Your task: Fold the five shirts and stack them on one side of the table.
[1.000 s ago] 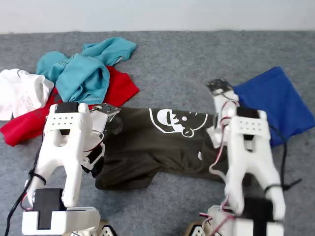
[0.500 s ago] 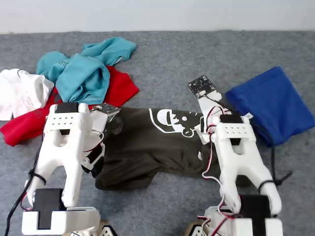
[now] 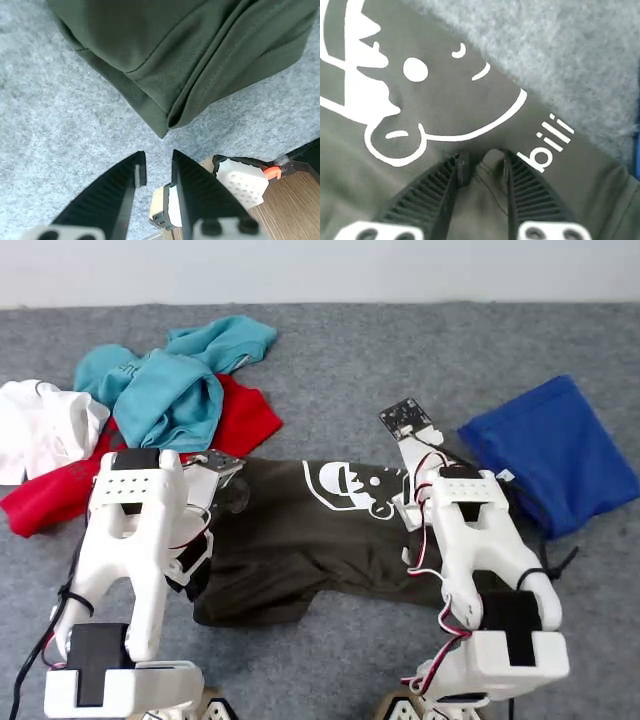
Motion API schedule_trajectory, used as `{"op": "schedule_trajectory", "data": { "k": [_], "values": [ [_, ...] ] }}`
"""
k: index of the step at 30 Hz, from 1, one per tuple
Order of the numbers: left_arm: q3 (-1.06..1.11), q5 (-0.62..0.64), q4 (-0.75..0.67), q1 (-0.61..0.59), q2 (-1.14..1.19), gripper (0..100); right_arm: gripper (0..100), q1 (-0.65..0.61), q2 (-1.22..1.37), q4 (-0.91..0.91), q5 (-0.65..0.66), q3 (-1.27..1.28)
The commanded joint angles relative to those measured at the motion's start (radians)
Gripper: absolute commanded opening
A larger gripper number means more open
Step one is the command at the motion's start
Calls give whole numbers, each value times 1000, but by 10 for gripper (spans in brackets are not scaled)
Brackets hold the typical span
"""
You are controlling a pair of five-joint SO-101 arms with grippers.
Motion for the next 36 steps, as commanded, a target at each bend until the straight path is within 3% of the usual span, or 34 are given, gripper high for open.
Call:
{"op": "schedule_trajectory", "data": {
  "k": [1, 11, 22, 36],
  "values": [
    [2, 8, 11, 3, -31, 92, 54, -2, -1, -21, 9, -46],
    [2, 8, 12, 3, -31, 91, 24, -2, -28, -4, 9, -43],
    [2, 8, 14, 3, -31, 91, 24, 7, -377, 374, 71, -12],
    [2, 8, 15, 3, -31, 91, 24, 308, -633, 384, 259, 310]
  ]
}}
